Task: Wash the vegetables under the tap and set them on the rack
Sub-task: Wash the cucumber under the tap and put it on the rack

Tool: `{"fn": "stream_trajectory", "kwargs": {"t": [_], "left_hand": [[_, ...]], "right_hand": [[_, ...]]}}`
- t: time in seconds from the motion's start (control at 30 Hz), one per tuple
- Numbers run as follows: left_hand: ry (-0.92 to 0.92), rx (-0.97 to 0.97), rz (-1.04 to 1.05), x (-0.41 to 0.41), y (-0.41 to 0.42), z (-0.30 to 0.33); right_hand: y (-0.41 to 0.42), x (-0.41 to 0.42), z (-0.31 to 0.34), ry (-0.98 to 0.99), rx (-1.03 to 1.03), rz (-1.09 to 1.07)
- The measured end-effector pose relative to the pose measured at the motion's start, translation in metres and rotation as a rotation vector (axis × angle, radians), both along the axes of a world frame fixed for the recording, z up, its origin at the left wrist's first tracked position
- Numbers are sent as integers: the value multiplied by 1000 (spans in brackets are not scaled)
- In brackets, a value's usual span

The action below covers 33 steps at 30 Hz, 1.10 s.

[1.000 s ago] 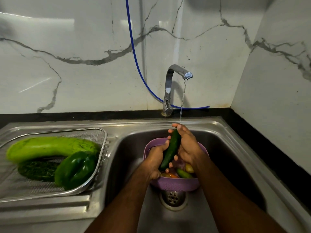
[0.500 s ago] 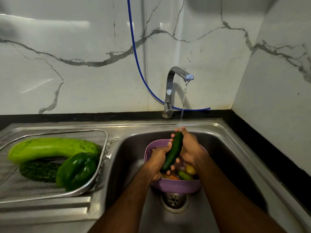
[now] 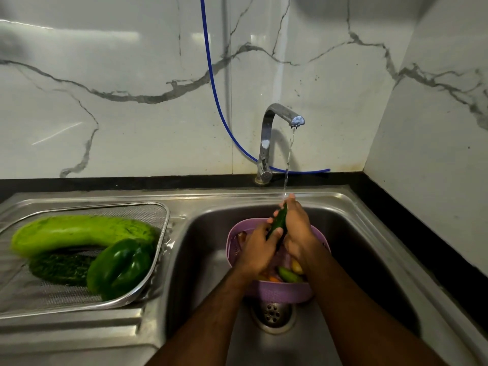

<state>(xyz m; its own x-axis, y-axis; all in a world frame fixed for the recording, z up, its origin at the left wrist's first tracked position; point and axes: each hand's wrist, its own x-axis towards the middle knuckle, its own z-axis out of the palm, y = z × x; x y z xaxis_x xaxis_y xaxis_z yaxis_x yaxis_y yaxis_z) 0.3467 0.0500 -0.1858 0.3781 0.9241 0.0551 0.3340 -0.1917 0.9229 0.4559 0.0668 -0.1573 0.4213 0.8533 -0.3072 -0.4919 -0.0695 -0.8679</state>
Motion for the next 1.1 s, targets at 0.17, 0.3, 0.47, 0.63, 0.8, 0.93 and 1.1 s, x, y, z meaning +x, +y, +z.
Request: {"fn": "stream_trajectory", "kwargs": {"t": [0.17,0.3,0.47,0.63,0.8,0.93,1.1], "left_hand": [[-359,-453,-55,0,-4,12],[-330,-403,3,0,2,6],[122,55,84,2,12,-8],[82,50,-48,3,3,-3],[30,130,-7,16,16,0],[30,231,63,30,24,-8],[97,384,7,28,27,-16]], "right_hand": [[-9,8,3,123,112,119],[-5,4,0,5,73,201],[1,0,-3,-368,16,96],[0,-1,0,-400,180,-34],[3,6,4,-257,246,-152],[4,11,-3,-187,212,-117],[7,7,1,-152,220,-175]]}}
